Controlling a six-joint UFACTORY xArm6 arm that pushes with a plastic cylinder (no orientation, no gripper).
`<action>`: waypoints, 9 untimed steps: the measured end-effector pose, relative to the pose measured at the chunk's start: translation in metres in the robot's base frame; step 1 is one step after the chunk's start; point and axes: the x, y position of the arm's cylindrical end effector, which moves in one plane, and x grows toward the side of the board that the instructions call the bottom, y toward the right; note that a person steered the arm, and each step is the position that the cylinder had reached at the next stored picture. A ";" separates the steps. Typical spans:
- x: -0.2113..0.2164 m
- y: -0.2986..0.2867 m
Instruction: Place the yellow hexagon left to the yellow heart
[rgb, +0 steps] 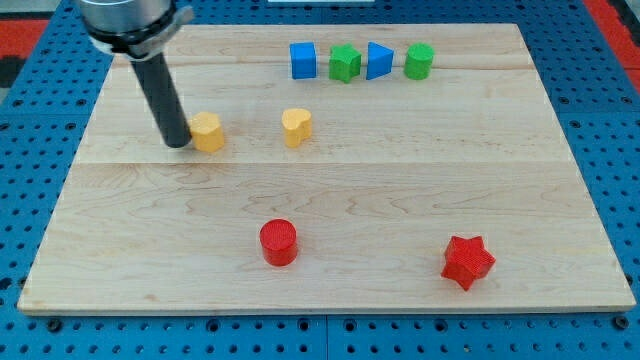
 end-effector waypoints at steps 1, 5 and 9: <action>-0.004 0.035; -0.056 0.024; -0.066 0.061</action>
